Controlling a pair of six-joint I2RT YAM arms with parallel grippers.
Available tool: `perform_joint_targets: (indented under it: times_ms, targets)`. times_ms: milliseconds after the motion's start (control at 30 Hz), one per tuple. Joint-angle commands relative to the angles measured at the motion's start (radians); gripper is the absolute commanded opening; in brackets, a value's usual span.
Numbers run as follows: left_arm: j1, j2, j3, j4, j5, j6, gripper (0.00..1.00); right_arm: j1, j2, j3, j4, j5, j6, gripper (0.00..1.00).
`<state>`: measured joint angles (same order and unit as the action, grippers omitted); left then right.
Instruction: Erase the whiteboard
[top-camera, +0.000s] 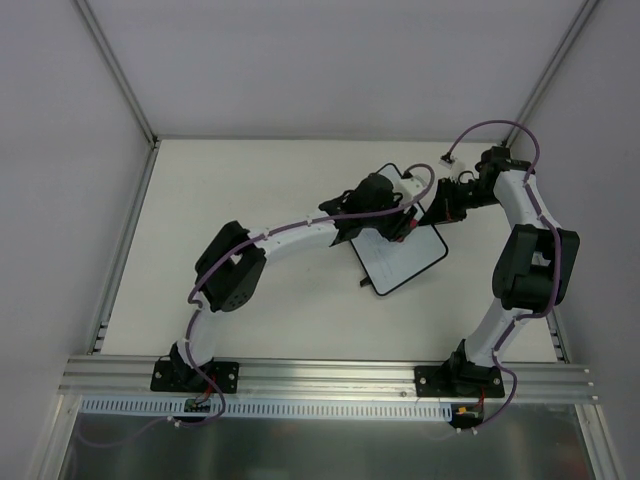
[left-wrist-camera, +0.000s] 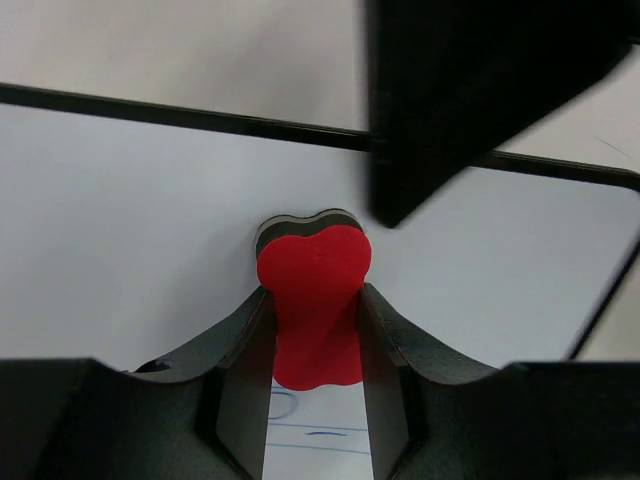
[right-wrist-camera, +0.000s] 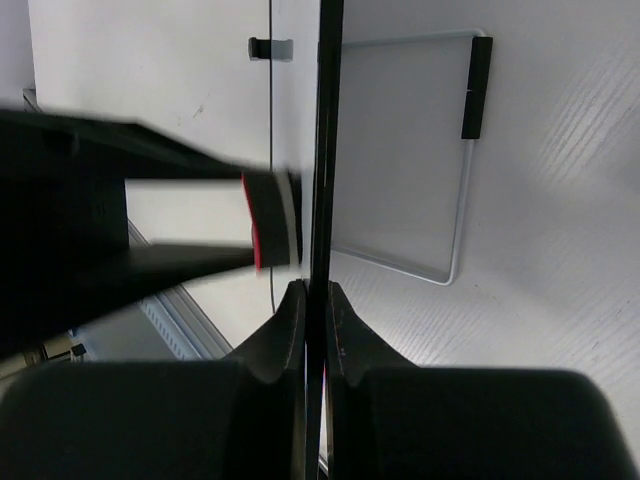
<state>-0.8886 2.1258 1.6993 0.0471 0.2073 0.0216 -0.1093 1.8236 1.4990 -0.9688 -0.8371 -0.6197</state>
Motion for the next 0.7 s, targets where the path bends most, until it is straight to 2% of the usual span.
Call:
perform_joint_targets:
  times_ms: [0, 133, 233, 433, 667]
  targets:
    - [-0.084, 0.016, -0.082, -0.058, 0.069, -0.015, 0.00, 0.059, 0.003, -0.008, -0.027, 0.044, -0.092, 0.00]
    - [-0.098, -0.013, -0.148, -0.023, 0.029, -0.022, 0.00, 0.059, 0.005, -0.008, -0.021, 0.047, -0.091, 0.00]
    - [-0.067, -0.015, -0.179, -0.006, 0.000, -0.078, 0.00, 0.059, 0.003, -0.010, -0.018, 0.047, -0.087, 0.00]
    - [0.057, -0.007, -0.171, 0.008, -0.074, -0.124, 0.00, 0.057, -0.004, -0.020, -0.018, 0.055, -0.095, 0.00]
    - [0.188, 0.026, -0.142, 0.011, -0.075, -0.149, 0.00, 0.057, -0.009, -0.017, -0.018, 0.058, -0.095, 0.00]
